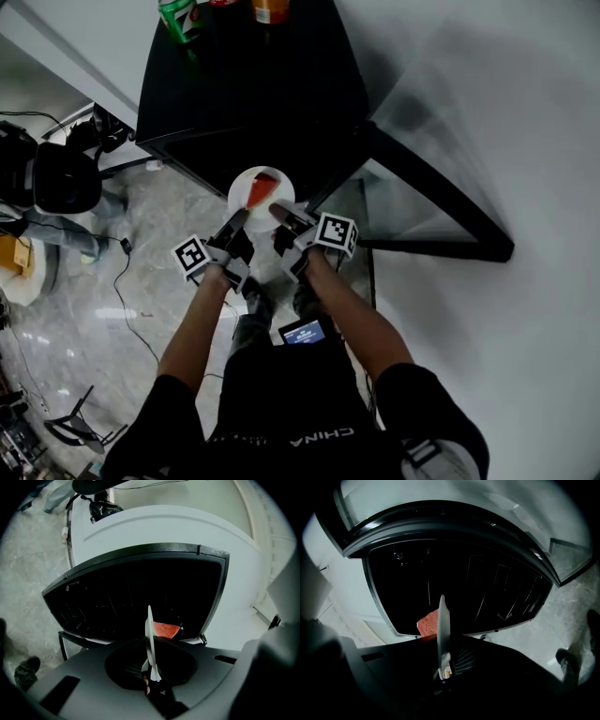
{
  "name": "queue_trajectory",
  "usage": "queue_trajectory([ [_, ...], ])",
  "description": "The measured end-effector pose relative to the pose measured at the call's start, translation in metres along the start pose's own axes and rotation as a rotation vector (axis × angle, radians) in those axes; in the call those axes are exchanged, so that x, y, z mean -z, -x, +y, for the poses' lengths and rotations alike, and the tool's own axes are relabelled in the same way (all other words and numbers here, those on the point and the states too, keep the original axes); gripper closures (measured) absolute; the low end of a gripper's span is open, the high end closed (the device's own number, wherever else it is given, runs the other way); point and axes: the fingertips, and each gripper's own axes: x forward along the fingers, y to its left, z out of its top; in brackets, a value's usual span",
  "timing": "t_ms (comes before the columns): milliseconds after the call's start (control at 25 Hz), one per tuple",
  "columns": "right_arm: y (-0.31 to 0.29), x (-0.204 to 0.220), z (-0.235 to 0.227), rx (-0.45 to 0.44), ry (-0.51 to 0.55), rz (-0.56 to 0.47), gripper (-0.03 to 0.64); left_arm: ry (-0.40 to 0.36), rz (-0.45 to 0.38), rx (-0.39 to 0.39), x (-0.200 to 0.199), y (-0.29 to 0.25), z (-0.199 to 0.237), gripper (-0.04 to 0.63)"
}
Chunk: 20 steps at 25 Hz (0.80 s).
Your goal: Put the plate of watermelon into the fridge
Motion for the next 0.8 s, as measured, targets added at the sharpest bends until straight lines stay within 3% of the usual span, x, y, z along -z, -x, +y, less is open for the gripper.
queue_trajectory([
  [120,-0.015,-0.011,-0.018,0.002,0.011,-0.006,0.586,0.023,-0.020,0.012,-0.012,-0.011,0.020,0.551],
  [520,-0.058,-0.045,-0.078,0.007,-0.035,-0.061,0.586,-0.025,-0.044,-0.022,-0.047,-0.053,0.086,0.551],
  [800,-0.078,-0.063,-0.097,0.025,-0.012,-0.118,0.586,-0.072,-0.089,-0.036,-0.067,-0.075,0.110,0.551],
])
